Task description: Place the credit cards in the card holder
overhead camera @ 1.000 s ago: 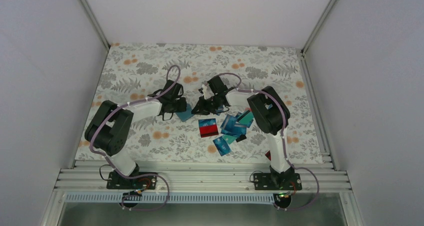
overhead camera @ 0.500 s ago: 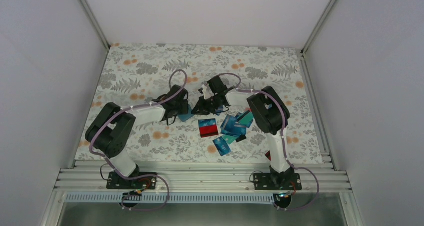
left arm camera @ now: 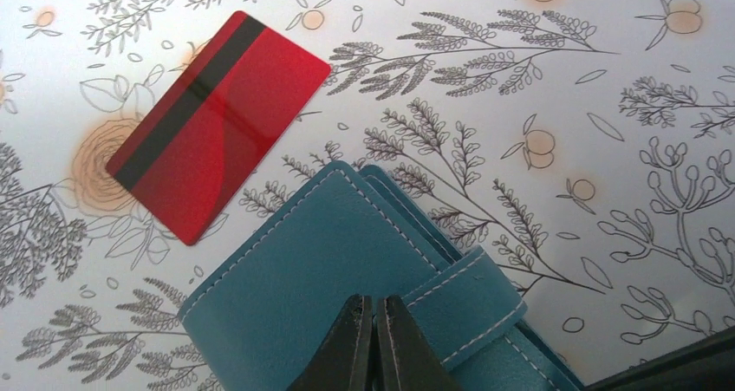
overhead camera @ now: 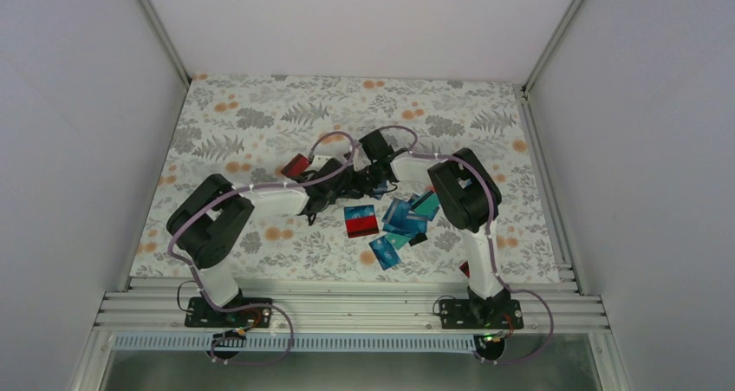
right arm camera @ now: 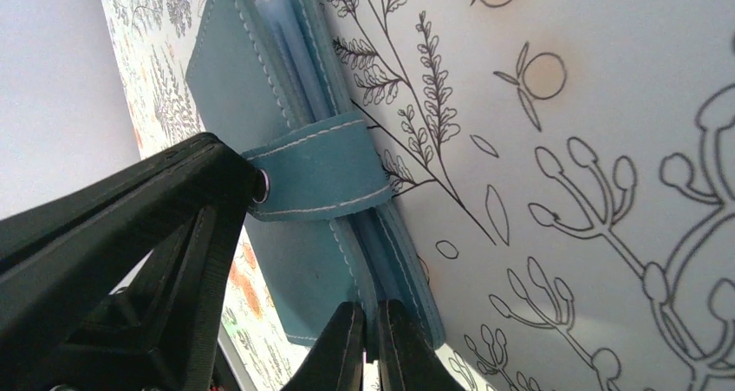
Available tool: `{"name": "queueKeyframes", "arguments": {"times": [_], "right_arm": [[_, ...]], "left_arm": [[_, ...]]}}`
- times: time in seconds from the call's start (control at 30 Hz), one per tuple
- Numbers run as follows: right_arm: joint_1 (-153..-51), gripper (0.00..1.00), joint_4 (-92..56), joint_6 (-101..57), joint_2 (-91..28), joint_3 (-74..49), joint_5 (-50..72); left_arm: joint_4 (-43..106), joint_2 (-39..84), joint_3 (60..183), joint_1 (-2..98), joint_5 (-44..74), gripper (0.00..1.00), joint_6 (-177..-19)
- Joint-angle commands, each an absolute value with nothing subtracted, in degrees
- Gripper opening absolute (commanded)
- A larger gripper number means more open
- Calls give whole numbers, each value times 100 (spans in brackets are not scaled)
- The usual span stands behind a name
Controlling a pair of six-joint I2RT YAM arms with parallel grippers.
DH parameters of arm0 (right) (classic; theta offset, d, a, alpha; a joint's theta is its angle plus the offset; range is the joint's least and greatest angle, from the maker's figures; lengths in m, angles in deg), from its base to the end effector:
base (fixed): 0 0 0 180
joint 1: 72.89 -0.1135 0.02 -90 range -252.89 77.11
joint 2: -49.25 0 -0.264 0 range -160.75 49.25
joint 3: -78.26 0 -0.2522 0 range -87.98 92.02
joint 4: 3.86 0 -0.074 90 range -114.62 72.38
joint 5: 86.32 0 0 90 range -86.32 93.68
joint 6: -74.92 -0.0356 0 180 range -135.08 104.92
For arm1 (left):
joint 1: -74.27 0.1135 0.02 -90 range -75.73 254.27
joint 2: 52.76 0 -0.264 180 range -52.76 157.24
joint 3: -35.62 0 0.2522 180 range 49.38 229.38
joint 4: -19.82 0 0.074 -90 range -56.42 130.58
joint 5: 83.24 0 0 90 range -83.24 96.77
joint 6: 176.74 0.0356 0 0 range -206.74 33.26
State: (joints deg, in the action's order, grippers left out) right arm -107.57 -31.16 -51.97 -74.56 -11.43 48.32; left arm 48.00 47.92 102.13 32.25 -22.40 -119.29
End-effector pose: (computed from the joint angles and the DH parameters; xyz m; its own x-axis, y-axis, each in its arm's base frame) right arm 0.3358 0.2628 0.1069 -0.9864 -0.1631 -0.0220 -0.1184 0.6101 0.7834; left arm 0.2541 -0.2056 0.1382 -0.7788 0.0693 -0.6234 -0.0029 0.9935 0.1141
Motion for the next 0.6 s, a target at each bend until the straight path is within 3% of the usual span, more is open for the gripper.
{"name": "queueKeyframes", "arguments": {"times": [0.0,0.27,0.37,0.43,0.47,0.57], "right_arm": [[-10694,4,-3379,-5258,-7832,-1155,4246],[-10651,4,-3217,-5271,-7767,-1310,4395],[-10654,4,-3033,-5311,-7643,-1519,4484],[-10687,4,-3047,-5238,-7574,-1551,4618],[-10695,7,-3087,-5189,-7472,-1563,4632],[-10715,28,-3212,-5030,-7065,-1649,4592]], "left_arm": [[6188,5096,9671,2979,-1796,2,-12288],[5957,5175,9596,2980,-1405,3,-12376],[6121,4740,9732,2983,-1335,15,-12387],[6354,4403,9959,2995,-1443,30,-12351],[6486,4247,10066,3006,-1499,37,-12329],[6662,3880,10282,3054,-1510,54,-12261]]}}
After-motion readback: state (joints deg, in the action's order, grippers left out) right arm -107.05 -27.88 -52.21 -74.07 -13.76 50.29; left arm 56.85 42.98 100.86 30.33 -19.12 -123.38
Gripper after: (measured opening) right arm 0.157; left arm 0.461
